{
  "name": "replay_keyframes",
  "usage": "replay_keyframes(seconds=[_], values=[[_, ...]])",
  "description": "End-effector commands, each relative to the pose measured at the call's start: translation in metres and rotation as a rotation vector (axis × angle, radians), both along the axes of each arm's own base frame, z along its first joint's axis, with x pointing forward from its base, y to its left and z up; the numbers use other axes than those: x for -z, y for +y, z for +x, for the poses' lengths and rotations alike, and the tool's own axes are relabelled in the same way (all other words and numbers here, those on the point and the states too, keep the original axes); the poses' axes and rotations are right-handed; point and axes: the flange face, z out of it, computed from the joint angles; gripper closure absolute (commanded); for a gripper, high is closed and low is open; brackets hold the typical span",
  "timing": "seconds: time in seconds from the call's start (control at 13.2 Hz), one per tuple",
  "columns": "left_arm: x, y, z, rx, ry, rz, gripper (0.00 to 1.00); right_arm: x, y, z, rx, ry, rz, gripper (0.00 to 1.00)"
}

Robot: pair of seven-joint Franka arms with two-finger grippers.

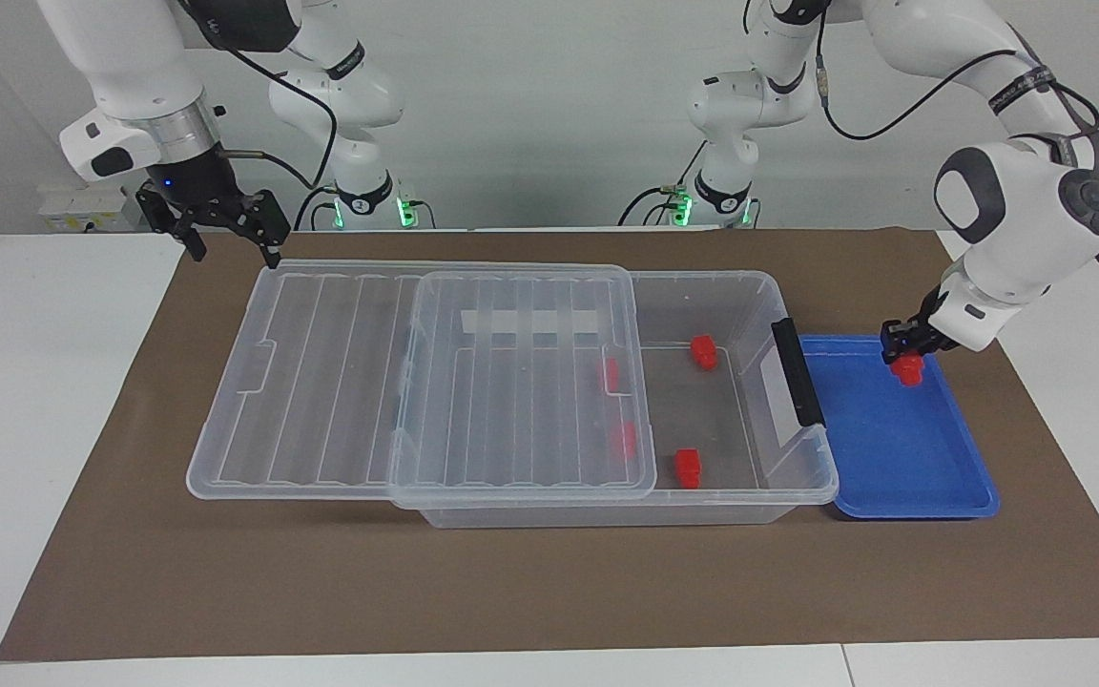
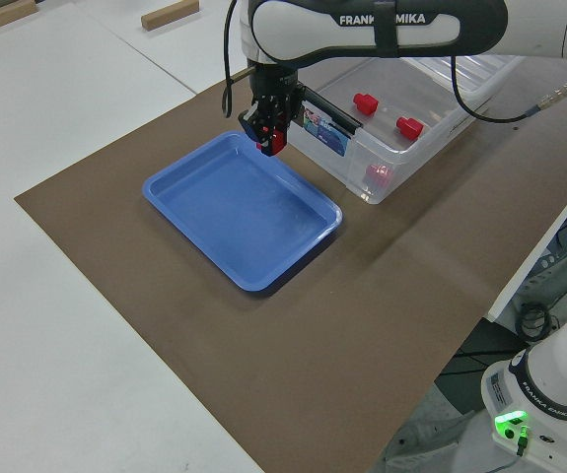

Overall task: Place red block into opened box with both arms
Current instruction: 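Grasp the red block in the blue tray with the left gripper, then carry the red block into the open box with the left gripper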

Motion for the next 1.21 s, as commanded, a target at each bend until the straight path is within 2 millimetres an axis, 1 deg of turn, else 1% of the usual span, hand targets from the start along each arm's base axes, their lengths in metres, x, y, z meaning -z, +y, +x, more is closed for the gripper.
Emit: replay_keyframes(seconds=[0.0, 0.15, 0.3, 0.38, 0.53, 0.6, 0.75, 0.83, 0.91, 1.06, 1.13], values=[[-0.037, -0.058, 0.004, -0.154, 0.01, -0.021, 1.0, -0.006, -0.007, 0.006, 0.035, 0.025, -0.012, 0.0], [-0.041, -0.114, 0.0, -0.281, 0.011, -0.011, 1.0, -0.003, -0.012, 0.007, 0.041, 0.024, -0.003, 0.0], [-0.042, -0.174, -0.009, -0.316, -0.006, 0.005, 1.0, -0.002, -0.011, 0.006, 0.043, 0.024, 0.003, 0.0], [-0.046, -0.191, -0.012, -0.325, -0.039, -0.003, 1.0, -0.001, -0.011, 0.005, 0.043, 0.026, 0.003, 0.0], [-0.032, -0.204, -0.02, -0.316, -0.07, -0.019, 1.0, 0.002, -0.011, 0.005, 0.043, 0.029, 0.003, 0.0], [-0.015, -0.207, -0.028, -0.31, -0.095, -0.031, 1.0, 0.005, -0.012, 0.004, 0.041, 0.029, 0.003, 0.0], [0.029, -0.225, -0.052, -0.281, -0.145, -0.054, 1.0, 0.006, -0.014, 0.002, 0.04, 0.032, 0.002, 0.0], [0.052, -0.237, -0.057, -0.268, -0.163, -0.062, 1.0, 0.006, -0.014, 0.002, 0.043, 0.032, 0.003, 0.0], [0.068, -0.25, -0.057, -0.272, -0.168, -0.063, 1.0, 0.006, -0.014, 0.002, 0.04, 0.032, 0.002, 0.0], [0.095, -0.259, -0.051, -0.27, -0.166, -0.059, 1.0, 0.005, -0.015, 0.002, 0.04, 0.031, 0.002, 0.0], [0.111, -0.266, -0.056, -0.258, -0.156, -0.053, 1.0, 0.005, -0.018, 0.002, 0.044, 0.031, 0.003, 0.0]])
